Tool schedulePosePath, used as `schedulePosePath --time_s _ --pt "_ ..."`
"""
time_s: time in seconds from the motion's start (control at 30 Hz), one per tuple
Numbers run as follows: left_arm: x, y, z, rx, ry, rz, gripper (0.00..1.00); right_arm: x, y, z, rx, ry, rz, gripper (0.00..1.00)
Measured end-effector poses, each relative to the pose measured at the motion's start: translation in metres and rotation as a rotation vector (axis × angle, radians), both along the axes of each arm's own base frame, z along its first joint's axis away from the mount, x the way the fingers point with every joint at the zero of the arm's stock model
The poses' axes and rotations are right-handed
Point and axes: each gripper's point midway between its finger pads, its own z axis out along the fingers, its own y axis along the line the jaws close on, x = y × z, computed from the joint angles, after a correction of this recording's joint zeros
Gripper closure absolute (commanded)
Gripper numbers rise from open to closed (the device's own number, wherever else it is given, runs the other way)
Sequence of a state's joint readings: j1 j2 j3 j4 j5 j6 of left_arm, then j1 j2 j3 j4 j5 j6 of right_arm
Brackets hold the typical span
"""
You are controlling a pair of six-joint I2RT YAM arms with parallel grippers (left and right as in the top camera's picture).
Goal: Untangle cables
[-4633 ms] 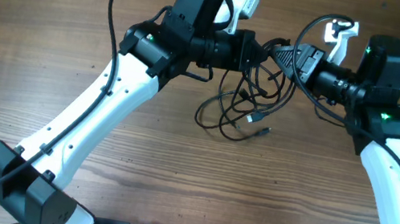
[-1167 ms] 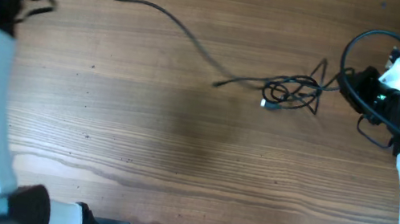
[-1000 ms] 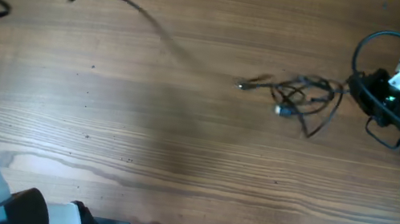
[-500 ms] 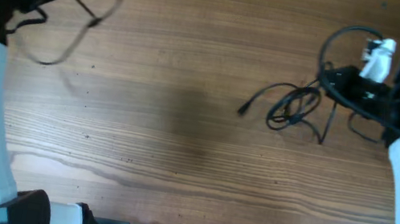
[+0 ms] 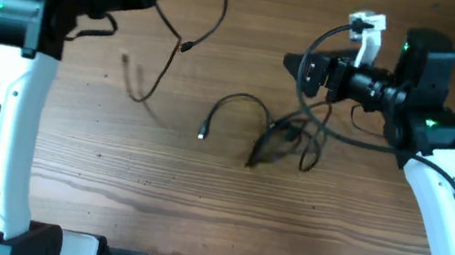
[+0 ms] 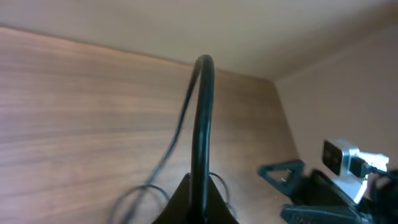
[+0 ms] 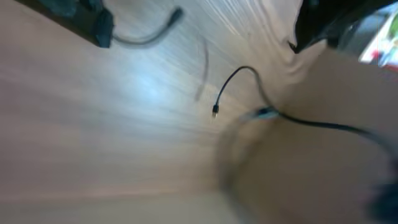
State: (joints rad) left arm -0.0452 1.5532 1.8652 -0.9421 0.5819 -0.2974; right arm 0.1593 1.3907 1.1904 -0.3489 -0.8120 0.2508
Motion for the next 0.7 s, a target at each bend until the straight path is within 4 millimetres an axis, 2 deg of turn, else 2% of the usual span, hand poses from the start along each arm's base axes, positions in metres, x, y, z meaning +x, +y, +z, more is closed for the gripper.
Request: schedulePosePath --time_s 0.1,0.17,0.23,0.33,0.47,0.6,0.63,0.7 --pt "-0.007 -0.03 0.0 -0.046 0.037 -0.042 0.96 -0.014 0.024 0.017 0.037 -0.083 0.125 0.19" --pt "-0.008 -0.042 0.0 -0.079 0.061 -0.05 0.96 -0.026 0.042 0.021 0.047 -0.116 0.199 0.2" --pt "-0.006 -0.049 0.0 -0.115 0.085 -0.04 0.96 -0.038 0.059 0.024 0.051 -0.146 0.267 0.21" --pt "-0.003 -0.056 -0.003 -0.156 0.13 -0.02 0.96 -0.053 0.081 0.028 0.054 -0.184 0.338 0.28" --pt "-0.006 -0.065 -0.003 -0.183 0.16 -0.02 0.94 -0.061 0.096 0.038 0.067 -0.252 0.381 0.4" --pt "-0.017 -0.089 -0.003 -0.19 0.175 -0.075 0.94 -0.066 0.109 0.04 0.059 -0.281 0.391 0.5" --pt "-0.02 -0.094 -0.002 -0.19 0.176 -0.088 0.94 -0.066 0.11 0.039 0.052 -0.282 0.384 0.56" --pt "-0.024 -0.101 -0.002 -0.19 0.178 -0.105 0.94 -0.064 0.111 0.039 0.043 -0.29 0.371 0.61"
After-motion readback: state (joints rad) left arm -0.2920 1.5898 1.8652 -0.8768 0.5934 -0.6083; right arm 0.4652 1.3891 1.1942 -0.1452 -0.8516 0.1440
